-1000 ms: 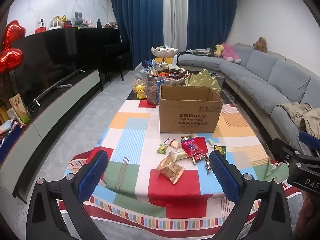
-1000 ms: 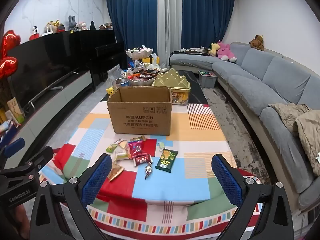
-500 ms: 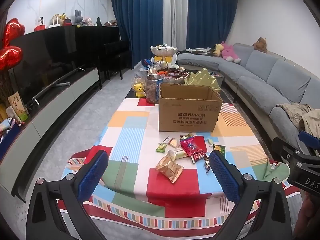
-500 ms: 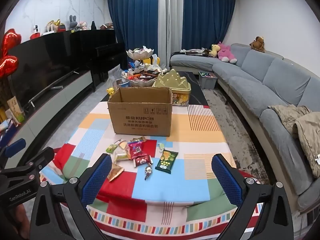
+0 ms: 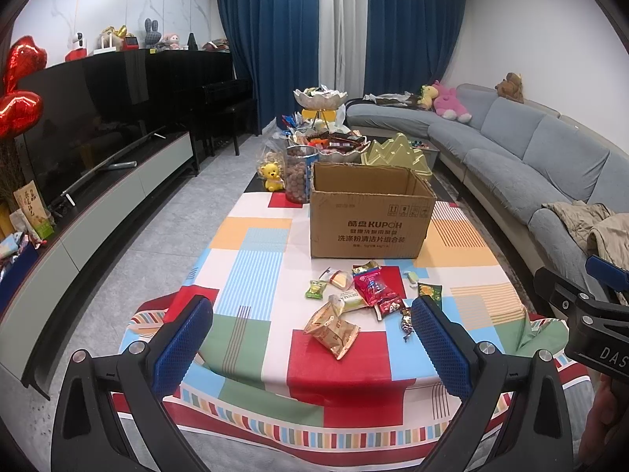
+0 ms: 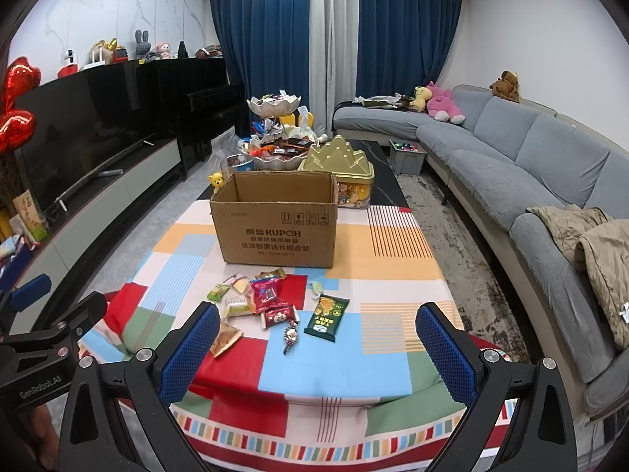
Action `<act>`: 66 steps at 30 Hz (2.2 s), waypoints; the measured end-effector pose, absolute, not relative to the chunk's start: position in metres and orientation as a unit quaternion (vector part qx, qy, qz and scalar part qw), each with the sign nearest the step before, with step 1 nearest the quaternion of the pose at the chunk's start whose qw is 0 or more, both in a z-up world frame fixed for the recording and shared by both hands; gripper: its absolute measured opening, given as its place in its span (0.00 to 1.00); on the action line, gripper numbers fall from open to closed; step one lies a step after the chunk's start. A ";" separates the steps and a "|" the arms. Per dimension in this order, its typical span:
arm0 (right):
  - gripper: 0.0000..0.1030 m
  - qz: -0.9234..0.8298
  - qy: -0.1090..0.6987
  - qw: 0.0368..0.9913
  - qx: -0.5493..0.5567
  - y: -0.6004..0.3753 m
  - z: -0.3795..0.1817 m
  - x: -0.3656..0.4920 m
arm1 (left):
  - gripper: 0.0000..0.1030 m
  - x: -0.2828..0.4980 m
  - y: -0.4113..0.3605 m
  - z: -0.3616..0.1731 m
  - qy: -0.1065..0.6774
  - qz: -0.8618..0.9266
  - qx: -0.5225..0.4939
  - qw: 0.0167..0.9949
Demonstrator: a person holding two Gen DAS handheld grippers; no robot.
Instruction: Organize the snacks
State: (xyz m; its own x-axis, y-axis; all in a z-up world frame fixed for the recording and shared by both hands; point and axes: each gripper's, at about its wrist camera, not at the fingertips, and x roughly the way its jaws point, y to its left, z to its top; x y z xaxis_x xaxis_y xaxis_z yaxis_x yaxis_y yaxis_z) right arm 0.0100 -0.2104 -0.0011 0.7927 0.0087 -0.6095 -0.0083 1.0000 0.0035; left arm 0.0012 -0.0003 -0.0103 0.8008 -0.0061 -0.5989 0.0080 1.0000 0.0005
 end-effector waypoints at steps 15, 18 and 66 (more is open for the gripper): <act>0.98 0.004 0.321 0.947 0.000 -0.211 -0.001 0.010 | 1.00 0.002 0.000 -0.009 0.317 -0.004 0.001 0.948; 0.98 0.004 0.321 0.947 0.000 -0.211 0.000 0.010 | 1.00 0.002 0.000 -0.009 0.317 -0.004 0.001 0.948; 0.98 0.000 0.345 0.938 -0.009 -0.207 -0.014 0.036 | 1.00 0.026 -0.001 -0.024 0.345 0.000 -0.003 0.939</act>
